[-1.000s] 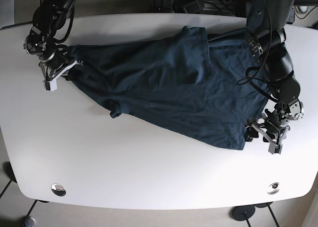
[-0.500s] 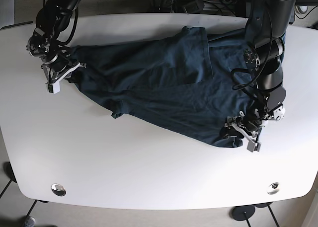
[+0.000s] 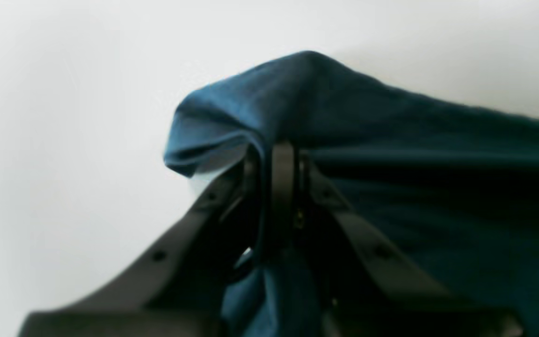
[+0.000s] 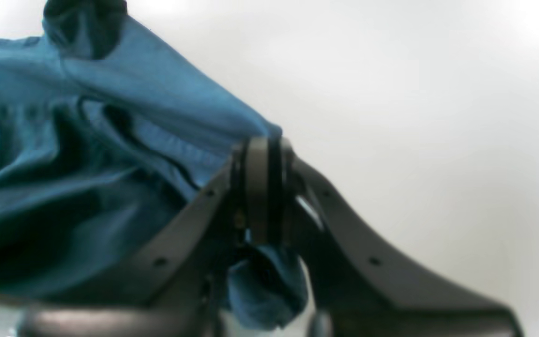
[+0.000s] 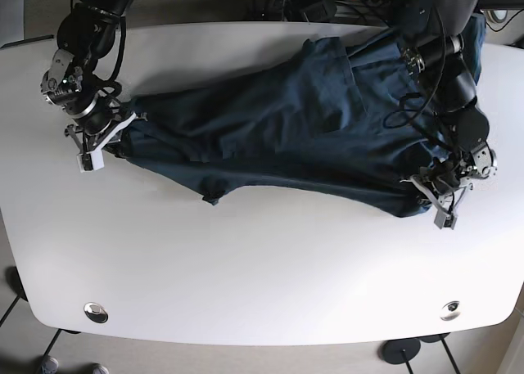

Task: Fold the T-shirt properly
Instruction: 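Lift the shirt with both grippers and lay it flat, stretched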

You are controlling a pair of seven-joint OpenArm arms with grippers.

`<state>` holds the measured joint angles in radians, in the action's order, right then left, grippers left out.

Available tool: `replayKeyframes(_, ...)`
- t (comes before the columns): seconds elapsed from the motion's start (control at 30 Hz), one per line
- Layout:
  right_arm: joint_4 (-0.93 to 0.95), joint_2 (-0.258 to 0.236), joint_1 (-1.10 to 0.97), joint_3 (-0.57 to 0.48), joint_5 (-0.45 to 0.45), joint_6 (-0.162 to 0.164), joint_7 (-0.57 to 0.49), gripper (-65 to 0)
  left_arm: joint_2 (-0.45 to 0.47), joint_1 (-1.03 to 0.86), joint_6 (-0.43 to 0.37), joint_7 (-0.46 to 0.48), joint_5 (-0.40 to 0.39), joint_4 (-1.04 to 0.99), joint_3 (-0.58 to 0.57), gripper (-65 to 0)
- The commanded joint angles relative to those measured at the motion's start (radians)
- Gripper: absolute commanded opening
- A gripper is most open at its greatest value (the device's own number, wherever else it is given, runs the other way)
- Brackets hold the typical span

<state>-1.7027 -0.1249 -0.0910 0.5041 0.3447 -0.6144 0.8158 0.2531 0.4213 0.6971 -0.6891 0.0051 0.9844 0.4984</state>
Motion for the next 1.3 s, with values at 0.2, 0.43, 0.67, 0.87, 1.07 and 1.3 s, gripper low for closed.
replayKeyframes(0.2, -0.050, -0.043, 0.165, -0.091, 0.006, 0.003, 0.038, -63.3, -0.021, -0.049, 0.001, -0.152, -0.015, 0.463, 0.010, -63.9)
replayKeyframes(0.43, 0.066, -0.112, 0.546, -0.160, 0.006, 0.004, 0.135, -63.3, -0.019, 0.205, 0.001, -0.215, -0.006, 0.525, -0.039, -63.9)
replayKeyframes(0.67, 0.465, -0.232, 1.157, -0.278, 0.007, 0.004, 0.130, -63.3, 0.035, 0.661, 0.001, -0.215, -0.011, 0.362, -0.152, -63.9)
replayKeyframes(0.87, 0.499, -0.244, 1.344, -0.332, 0.015, 0.003, 0.138, -63.3, 0.062, 0.795, 0.001, -0.215, -0.014, 0.313, -0.152, -63.9)
replayKeyframes(1.07, 0.178, -0.233, 0.986, -0.221, 0.018, 0.003, 0.279, -63.3, 0.067, 0.503, 0.001, -0.215, -0.015, 0.426, -0.051, -63.9)
replayKeyframes(1.3, -0.162, -0.117, 0.354, -0.046, 0.018, -0.003, 0.297, -63.3, 0.002, -0.032, 0.001, -0.215, -0.015, 0.670, 0.141, -63.9)
